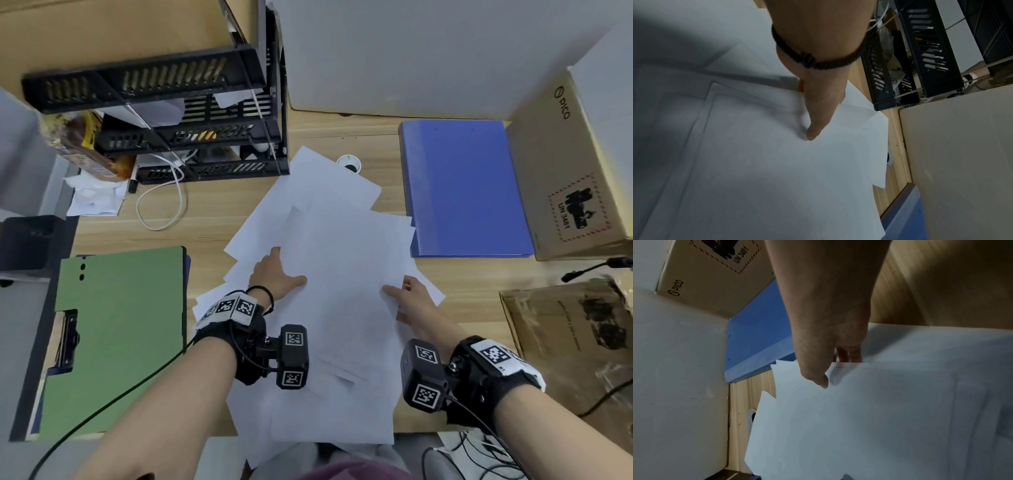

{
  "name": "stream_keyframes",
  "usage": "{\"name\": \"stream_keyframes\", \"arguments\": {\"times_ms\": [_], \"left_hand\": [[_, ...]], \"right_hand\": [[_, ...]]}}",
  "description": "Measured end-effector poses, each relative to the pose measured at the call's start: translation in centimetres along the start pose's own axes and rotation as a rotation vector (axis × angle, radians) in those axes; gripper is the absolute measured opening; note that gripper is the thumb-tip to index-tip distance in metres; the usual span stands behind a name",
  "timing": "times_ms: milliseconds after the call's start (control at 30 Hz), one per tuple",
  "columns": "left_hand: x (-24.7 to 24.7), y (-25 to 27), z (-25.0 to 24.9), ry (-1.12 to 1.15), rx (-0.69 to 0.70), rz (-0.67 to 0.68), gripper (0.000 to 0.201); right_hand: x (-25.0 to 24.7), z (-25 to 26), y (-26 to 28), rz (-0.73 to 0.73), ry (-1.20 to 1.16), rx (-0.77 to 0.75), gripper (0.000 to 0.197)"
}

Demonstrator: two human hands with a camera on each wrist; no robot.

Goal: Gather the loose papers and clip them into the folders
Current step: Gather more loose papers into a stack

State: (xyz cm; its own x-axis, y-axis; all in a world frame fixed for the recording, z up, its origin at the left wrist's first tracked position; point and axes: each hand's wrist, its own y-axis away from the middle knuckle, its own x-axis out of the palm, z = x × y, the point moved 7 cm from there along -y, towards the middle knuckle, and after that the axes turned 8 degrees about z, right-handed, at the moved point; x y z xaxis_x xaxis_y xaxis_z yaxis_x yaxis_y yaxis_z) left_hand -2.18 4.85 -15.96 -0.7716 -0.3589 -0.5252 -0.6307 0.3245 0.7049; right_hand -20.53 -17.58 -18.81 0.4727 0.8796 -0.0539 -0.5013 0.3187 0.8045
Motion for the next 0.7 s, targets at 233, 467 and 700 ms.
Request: {"name": "stream_keyframes", "arguments": {"times_ms": [233,467,700], "left_hand": [[1.8,0.3,-1.5,0.021,0.104,0.071,0.035],[0.2,0.6,-1.6,-0.002,0.151,-0.072,0.05],[-1.8,0.6,-0.6,0.266,0.161,-0.096,0.116]], "right_hand": [[0.9,0.4,0.6,0.016,-0.078,0.002,0.026],[0.6,1.1,1.6,0.074,-0.046,-0.085,0.036],[-1.8,4.9,4.4,0.094,0.107,-0.251,0.024]]}}
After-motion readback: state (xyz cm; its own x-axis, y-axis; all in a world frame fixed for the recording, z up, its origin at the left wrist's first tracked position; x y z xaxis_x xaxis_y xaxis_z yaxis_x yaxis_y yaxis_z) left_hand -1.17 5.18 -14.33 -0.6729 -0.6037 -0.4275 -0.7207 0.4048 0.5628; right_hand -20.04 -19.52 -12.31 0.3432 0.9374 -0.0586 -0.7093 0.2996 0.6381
